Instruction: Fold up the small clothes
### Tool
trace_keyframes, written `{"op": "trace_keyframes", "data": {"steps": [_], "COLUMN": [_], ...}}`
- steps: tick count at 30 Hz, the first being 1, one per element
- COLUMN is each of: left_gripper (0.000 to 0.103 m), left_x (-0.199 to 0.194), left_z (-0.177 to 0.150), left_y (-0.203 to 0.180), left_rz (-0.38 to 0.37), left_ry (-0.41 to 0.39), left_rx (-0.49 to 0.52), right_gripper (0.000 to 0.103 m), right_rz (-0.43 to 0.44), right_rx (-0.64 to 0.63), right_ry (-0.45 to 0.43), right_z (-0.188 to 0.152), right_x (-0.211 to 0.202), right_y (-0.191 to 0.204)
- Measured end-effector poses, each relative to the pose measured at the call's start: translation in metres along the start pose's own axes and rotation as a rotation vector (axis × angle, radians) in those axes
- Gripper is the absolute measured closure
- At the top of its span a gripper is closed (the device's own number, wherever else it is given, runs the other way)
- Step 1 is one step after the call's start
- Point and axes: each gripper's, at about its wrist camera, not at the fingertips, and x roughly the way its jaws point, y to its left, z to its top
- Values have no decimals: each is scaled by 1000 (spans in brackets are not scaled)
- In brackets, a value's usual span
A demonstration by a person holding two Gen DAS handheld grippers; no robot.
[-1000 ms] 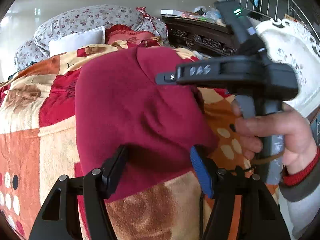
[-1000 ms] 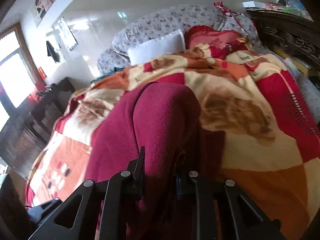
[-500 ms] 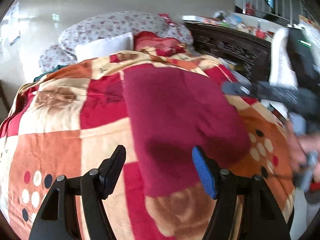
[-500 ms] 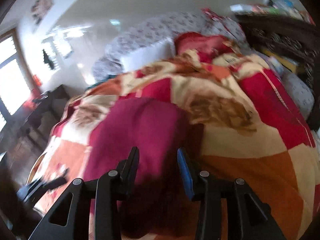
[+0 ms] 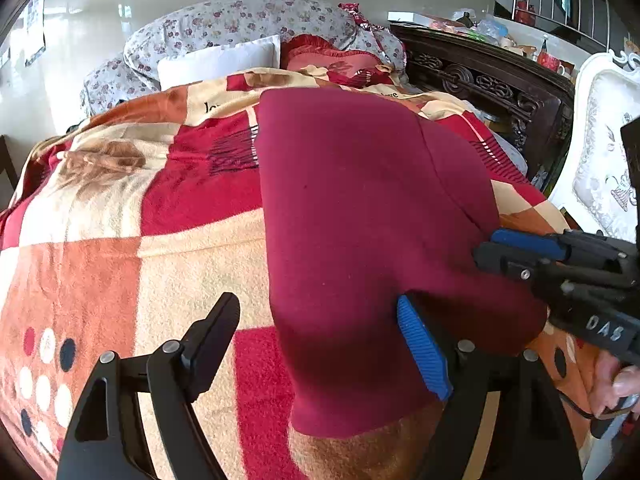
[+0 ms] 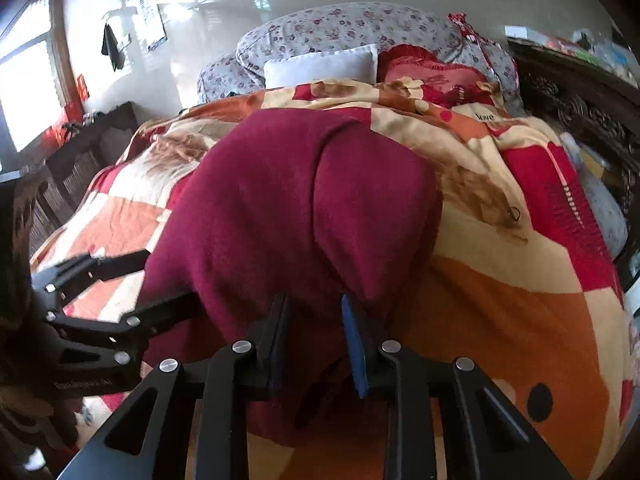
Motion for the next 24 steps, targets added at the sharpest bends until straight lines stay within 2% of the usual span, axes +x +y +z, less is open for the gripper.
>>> {"op": "trace_keyframes", "data": {"steps": [5,7,8,9,12,15,18,21,24], "left_gripper": [23,23,23,23,18,16,10,7,4], "left_x": [-11,-14,-14,-15,-13,-7,2,20,34], "left_z": [3,4,4,5,6,7,8,9,9], "left_y": [0,3,5,8,17,27,37,46,47], "left_rz": [18,15,14,12,-17,-90,-168,-244,-303], "left_ry": [-15,-15,-16,-18,-10,7,10,38,59], "left_rx": [15,8,3,-3,-39,-87,-146,-211,-235], "right_gripper": [69,50,37,30,24,15,9,7,7], "right_rz": [56,36,27,29,28,43,103,168,243], "right_rx": [82,114,138,165,218,285,350,385,423], "right_ry": [-53,-60,-68,-76,-51,-26,-19,-15,-10], "right_z": [9,11,10,9,4,-1,-5,-4,-3], "right_x": [-21,-24,-24,-25,-16,1,14,29,42], "right_y": [3,-1,-5,-10,-25,-44,-59,-68,-73]}}
